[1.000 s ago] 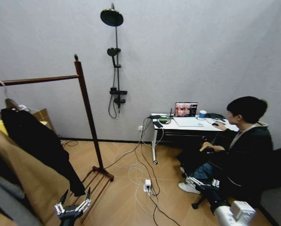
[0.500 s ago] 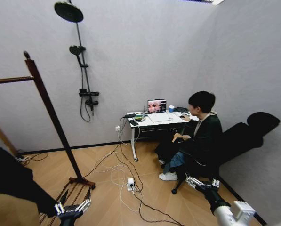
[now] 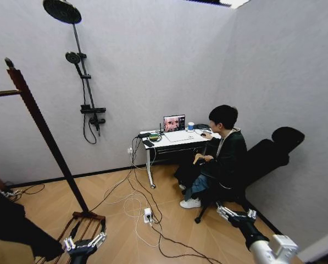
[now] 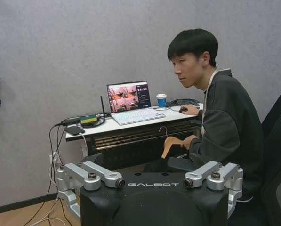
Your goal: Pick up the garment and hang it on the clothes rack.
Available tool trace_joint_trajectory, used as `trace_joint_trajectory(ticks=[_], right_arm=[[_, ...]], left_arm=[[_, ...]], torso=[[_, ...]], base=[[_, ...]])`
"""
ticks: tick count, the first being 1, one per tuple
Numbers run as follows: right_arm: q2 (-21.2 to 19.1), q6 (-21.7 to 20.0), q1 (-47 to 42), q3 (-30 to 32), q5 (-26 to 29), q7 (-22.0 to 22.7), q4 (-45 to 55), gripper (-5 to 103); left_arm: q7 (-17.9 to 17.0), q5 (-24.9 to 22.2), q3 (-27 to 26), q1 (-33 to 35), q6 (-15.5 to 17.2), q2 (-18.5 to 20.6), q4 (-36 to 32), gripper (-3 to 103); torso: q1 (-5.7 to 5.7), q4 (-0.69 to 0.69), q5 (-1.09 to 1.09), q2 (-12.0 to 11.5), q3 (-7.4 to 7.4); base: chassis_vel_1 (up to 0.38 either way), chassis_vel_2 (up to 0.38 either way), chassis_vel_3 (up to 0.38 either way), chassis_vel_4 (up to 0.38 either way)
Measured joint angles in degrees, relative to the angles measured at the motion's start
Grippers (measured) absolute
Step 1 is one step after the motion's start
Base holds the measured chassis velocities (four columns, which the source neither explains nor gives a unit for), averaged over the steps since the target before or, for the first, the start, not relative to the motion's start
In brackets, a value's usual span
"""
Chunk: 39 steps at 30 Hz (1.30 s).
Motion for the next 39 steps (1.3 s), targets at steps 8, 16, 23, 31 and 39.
trace_joint_trajectory(ticks=[8,16,23,31,39], right_arm=[[0.0,0.0,0.0,0.0,0.0,0.0,0.0,100],[0.0,0.0,0.0,0.0,0.0,0.0,0.0,100],[0.0,0.0,0.0,0.0,0.0,0.0,0.0,100],[0.0,0.0,0.0,0.0,0.0,0.0,0.0,100],[0.0,0.0,0.0,0.0,0.0,0.0,0.0,100]], left_arm=[[0.0,0.0,0.0,0.0,0.0,0.0,0.0,100],[0.0,0.0,0.0,0.0,0.0,0.0,0.0,100],[0.0,0.0,0.0,0.0,0.0,0.0,0.0,100],[0.0,0.0,0.0,0.0,0.0,0.0,0.0,100],[0.0,0.0,0.0,0.0,0.0,0.0,0.0,100]], torso=[[-0.04,-0.02,0.01,0.0,-0.01],[-0.01,-0.01,0.0,0.0,0.0],[0.01,0.0,0.0,0.0,0.0],[-0.01,-0.01,0.04,0.0,0.0],[-0.01,-0.01,-0.01,0.0,0.0]], base=[[0.111,-0.078,-0.109,0.068],[-0.059,-0.052,0.044,0.054],[-0.16,-0.148,0.16,0.128],[-0.152,-0.194,0.166,0.171],[0.022,0.035,0.012,-0.022]])
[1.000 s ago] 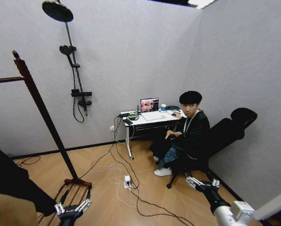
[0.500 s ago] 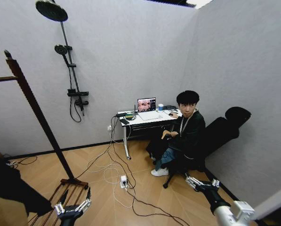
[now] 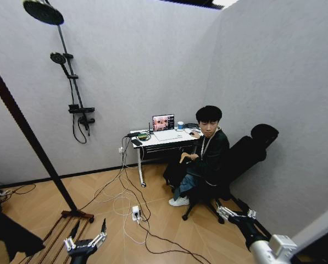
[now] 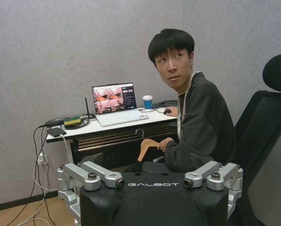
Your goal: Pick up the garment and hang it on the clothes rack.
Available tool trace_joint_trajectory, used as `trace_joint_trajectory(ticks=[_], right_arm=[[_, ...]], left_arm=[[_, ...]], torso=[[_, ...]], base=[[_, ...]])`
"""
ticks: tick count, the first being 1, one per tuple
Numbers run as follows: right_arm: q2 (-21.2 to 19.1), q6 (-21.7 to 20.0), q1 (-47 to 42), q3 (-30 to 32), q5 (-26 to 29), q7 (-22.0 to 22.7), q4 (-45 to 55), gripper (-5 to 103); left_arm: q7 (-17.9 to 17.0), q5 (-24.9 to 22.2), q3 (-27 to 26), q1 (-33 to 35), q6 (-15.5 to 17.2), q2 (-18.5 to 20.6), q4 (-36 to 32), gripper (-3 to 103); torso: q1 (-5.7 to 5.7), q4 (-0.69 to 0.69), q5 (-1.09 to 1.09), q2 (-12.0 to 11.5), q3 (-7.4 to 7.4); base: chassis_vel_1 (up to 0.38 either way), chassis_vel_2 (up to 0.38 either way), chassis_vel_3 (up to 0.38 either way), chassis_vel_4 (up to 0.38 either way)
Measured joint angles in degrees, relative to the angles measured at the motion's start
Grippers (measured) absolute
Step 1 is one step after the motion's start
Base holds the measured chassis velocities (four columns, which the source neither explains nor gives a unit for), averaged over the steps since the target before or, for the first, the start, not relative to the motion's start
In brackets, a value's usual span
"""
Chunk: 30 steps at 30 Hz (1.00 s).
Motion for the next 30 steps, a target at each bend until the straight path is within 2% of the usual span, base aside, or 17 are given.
trace_joint_trajectory(ticks=[30], right_arm=[[0.0,0.0,0.0,0.0,0.0,0.0,0.0,100]], left_arm=[[0.0,0.0,0.0,0.0,0.0,0.0,0.0,100]], torso=[[0.02,0.0,0.02,0.0,0.01]], base=[[0.027,0.022,0.011,0.027]])
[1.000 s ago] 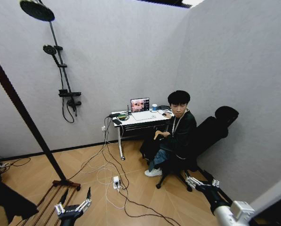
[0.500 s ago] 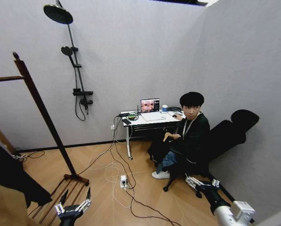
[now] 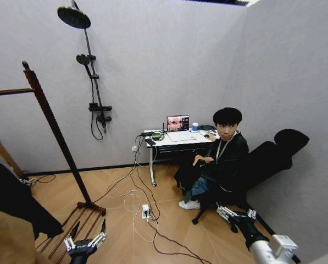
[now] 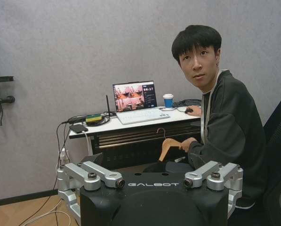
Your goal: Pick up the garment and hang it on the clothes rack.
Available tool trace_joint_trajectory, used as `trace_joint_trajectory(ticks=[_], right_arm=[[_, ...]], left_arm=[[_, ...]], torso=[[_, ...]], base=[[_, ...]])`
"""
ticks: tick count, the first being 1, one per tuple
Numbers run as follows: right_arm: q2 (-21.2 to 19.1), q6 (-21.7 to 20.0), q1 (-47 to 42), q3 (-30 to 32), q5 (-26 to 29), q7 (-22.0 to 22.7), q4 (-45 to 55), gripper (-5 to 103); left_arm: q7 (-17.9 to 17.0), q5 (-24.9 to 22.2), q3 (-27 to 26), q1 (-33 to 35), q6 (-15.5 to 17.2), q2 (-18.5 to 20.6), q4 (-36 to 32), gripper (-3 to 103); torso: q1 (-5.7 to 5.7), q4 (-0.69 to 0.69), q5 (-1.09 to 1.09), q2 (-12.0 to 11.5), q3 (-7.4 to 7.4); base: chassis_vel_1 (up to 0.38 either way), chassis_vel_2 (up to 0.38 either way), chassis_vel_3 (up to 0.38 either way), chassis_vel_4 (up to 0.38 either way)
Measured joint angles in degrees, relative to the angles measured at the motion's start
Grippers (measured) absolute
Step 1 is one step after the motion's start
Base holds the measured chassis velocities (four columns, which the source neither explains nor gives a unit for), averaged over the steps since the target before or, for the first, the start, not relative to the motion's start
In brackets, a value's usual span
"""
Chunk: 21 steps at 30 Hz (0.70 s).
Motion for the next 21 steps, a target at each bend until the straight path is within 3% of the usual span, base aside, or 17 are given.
trace_joint_trajectory(ticks=[11,21], right_arm=[[0.0,0.0,0.0,0.0,0.0,0.0,0.0,100],[0.0,0.0,0.0,0.0,0.0,0.0,0.0,100]], left_arm=[[0.0,0.0,0.0,0.0,0.0,0.0,0.0,100],[0.0,0.0,0.0,0.0,0.0,0.0,0.0,100]], torso=[[-0.02,-0.01,0.0,0.0,-0.01],[-0.02,0.01,-0.02,0.0,0.0]], base=[[0.181,-0.13,-0.181,0.141],[0.327,-0.246,-0.314,0.273]])
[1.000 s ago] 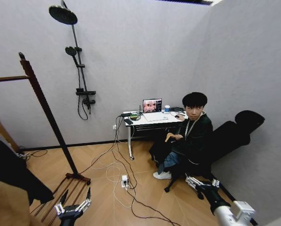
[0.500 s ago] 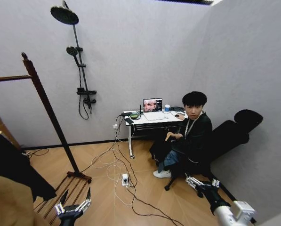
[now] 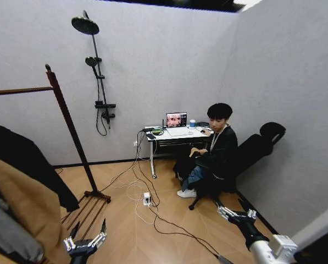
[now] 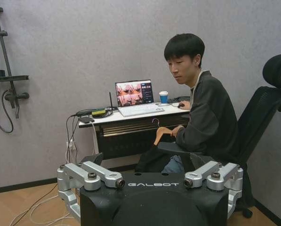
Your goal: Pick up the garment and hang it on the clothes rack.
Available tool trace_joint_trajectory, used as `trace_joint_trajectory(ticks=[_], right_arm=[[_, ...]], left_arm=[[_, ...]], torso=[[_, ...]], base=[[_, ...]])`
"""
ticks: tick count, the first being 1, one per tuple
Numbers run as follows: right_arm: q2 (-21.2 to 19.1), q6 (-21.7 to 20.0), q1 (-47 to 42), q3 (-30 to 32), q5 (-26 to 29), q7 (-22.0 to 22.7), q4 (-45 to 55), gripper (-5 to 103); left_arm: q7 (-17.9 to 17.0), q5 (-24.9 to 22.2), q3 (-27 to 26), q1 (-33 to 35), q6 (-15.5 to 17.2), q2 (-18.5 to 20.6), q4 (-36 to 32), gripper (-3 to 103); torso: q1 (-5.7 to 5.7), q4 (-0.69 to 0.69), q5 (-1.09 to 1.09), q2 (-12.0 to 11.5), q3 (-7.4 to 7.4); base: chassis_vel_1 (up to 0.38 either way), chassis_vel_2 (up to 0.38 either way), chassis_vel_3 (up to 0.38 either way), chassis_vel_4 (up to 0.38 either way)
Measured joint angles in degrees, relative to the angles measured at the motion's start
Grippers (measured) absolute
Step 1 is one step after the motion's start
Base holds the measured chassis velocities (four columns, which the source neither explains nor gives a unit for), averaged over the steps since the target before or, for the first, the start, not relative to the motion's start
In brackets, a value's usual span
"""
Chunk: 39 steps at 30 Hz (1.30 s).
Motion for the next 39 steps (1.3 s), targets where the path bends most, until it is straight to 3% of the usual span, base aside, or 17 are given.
trace_joint_trajectory(ticks=[4,6,9,10,12,13,15,17,21,28,39], right_arm=[[0.0,0.0,0.0,0.0,0.0,0.0,0.0,100],[0.0,0.0,0.0,0.0,0.0,0.0,0.0,100],[0.0,0.0,0.0,0.0,0.0,0.0,0.0,100],[0.0,0.0,0.0,0.0,0.0,0.0,0.0,100],[0.0,0.0,0.0,0.0,0.0,0.0,0.0,100],[0.0,0.0,0.0,0.0,0.0,0.0,0.0,100],[0.0,0.0,0.0,0.0,0.0,0.0,0.0,100],[0.0,0.0,0.0,0.0,0.0,0.0,0.0,100],[0.0,0.0,0.0,0.0,0.0,0.0,0.0,100],[0.0,0.0,0.0,0.0,0.0,0.0,0.0,100],[0.0,0.0,0.0,0.0,0.0,0.0,0.0,100]], left_arm=[[0.0,0.0,0.0,0.0,0.0,0.0,0.0,100],[0.0,0.0,0.0,0.0,0.0,0.0,0.0,100],[0.0,0.0,0.0,0.0,0.0,0.0,0.0,100],[0.0,0.0,0.0,0.0,0.0,0.0,0.0,100],[0.0,0.0,0.0,0.0,0.0,0.0,0.0,100],[0.0,0.0,0.0,0.0,0.0,0.0,0.0,100],[-0.1,0.0,0.0,0.0,0.0,0.0,0.0,100],[-0.1,0.0,0.0,0.0,0.0,0.0,0.0,100],[0.0,0.0,0.0,0.0,0.0,0.0,0.0,100],[0.0,0.0,0.0,0.0,0.0,0.0,0.0,100],[0.0,0.0,0.0,0.0,0.0,0.0,0.0,100]], torso=[[-0.01,-0.02,0.05,0.0,-0.01],[-0.01,-0.01,-0.05,0.0,-0.01],[-0.02,-0.02,0.09,0.0,-0.01],[-0.02,0.0,-0.01,0.0,0.0],[-0.03,-0.02,-0.02,0.0,-0.02],[-0.04,-0.02,0.11,0.0,-0.01],[-0.03,0.01,-0.03,0.0,-0.02],[-0.05,0.01,-0.01,0.0,-0.03],[-0.05,-0.05,0.03,0.0,-0.02],[0.09,0.01,0.03,0.0,0.03],[-0.02,-0.02,0.02,0.0,-0.01]], base=[[0.38,-0.313,-0.376,0.332],[0.387,-0.351,-0.392,0.348],[0.425,-0.326,-0.421,0.313],[0.408,-0.334,-0.36,0.336],[0.379,-0.348,-0.36,0.296],[0.375,-0.314,-0.386,0.296],[0.314,-0.31,-0.286,0.275],[0.253,-0.205,-0.22,0.242],[0.091,-0.075,-0.182,0.121],[-0.058,-0.013,0.056,0.007],[0.014,0.011,0.015,0.014]])
